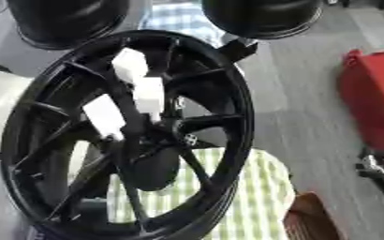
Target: Pull the pin out of the wheel hub.
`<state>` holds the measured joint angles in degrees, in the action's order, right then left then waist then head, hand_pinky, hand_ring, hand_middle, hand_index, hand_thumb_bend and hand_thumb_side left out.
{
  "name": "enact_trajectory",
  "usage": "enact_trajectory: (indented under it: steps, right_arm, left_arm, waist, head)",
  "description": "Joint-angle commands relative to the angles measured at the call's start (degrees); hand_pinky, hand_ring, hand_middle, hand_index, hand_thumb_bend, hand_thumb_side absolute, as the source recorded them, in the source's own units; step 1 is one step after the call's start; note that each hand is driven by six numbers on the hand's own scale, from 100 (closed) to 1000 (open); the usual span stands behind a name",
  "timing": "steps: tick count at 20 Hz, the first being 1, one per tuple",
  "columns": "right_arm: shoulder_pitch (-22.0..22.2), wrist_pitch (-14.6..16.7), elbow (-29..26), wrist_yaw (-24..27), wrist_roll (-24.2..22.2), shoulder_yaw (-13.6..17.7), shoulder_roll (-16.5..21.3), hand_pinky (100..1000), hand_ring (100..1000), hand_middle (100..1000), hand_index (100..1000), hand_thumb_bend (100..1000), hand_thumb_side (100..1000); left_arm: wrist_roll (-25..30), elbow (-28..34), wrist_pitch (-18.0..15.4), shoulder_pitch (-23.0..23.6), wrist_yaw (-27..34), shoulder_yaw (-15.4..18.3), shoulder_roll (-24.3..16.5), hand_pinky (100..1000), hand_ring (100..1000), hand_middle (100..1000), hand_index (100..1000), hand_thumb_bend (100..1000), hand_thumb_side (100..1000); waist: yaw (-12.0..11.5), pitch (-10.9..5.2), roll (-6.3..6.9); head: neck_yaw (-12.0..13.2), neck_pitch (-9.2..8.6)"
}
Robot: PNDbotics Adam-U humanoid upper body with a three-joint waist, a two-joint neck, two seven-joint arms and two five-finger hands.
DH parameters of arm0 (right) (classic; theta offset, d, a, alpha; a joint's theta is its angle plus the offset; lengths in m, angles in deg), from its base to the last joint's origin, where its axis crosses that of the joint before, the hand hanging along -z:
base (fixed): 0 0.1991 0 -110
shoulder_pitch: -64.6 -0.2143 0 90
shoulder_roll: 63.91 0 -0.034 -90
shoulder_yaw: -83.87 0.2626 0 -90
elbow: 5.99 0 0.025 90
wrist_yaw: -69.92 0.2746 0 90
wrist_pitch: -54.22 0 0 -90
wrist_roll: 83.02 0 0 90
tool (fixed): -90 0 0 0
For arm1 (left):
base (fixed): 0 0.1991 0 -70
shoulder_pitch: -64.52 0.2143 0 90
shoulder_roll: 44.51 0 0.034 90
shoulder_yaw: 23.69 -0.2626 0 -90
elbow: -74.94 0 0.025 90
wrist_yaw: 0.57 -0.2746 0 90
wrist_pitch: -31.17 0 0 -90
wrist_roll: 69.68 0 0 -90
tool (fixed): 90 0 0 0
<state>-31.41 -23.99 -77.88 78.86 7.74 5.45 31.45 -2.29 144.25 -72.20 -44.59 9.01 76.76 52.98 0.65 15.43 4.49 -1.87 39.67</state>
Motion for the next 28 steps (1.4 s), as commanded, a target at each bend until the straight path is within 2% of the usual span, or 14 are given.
enact_trajectory:
  steps: [1,17,22,24,28]
  right_arm:
    - [-0.28,0.01,-0.59,-0.42,-0.09,0.14,1.52,657,643,645,721,183,539]
    - [-0.30,-0.01,-0.56,-0.95,0.12,0.17,1.44,657,643,645,722,181,540]
    - [-0.77,0.43,-2.72,-1.58,1.31,0.89,1.61,659,653,658,731,177,518]
    - [-1.02,1.08,-5.28,-2.89,1.66,1.37,2.90,661,658,664,736,175,497]
    - [-1.72,4.40,-11.33,-6.38,1.66,1.76,8.53,676,672,674,740,192,402]
  left_arm:
    - [-0.12,0.59,0.03,-0.29,-0.17,0.31,-1.20,826,613,555,735,778,469]
    - [-0.33,1.06,0.35,-0.37,-0.55,0.55,-1.26,827,615,557,736,781,470]
    - [-0.86,2.92,0.73,-0.46,-0.67,1.23,-1.26,829,619,561,738,787,469]
    - [-0.75,3.69,1.27,-0.35,-0.65,1.20,-1.39,830,620,562,739,787,470]
    - [-0.10,4.87,2.62,0.07,-1.15,0.69,-2.19,831,624,565,740,783,472]
  waist:
    - [0.02,-1.19,-0.15]
    - [-0.01,-1.24,-0.18]
    - [-0.75,-1.45,-0.50]
    - [-0.78,-1.57,-0.79]
    - [-0.43,-1.84,-1.67]
  head:
    - [0.04,-0.66]
    - [-0.30,-0.50]
    - [0.65,-0.55]
    - [1.10,-0.32]
    - [1.51,0.22]
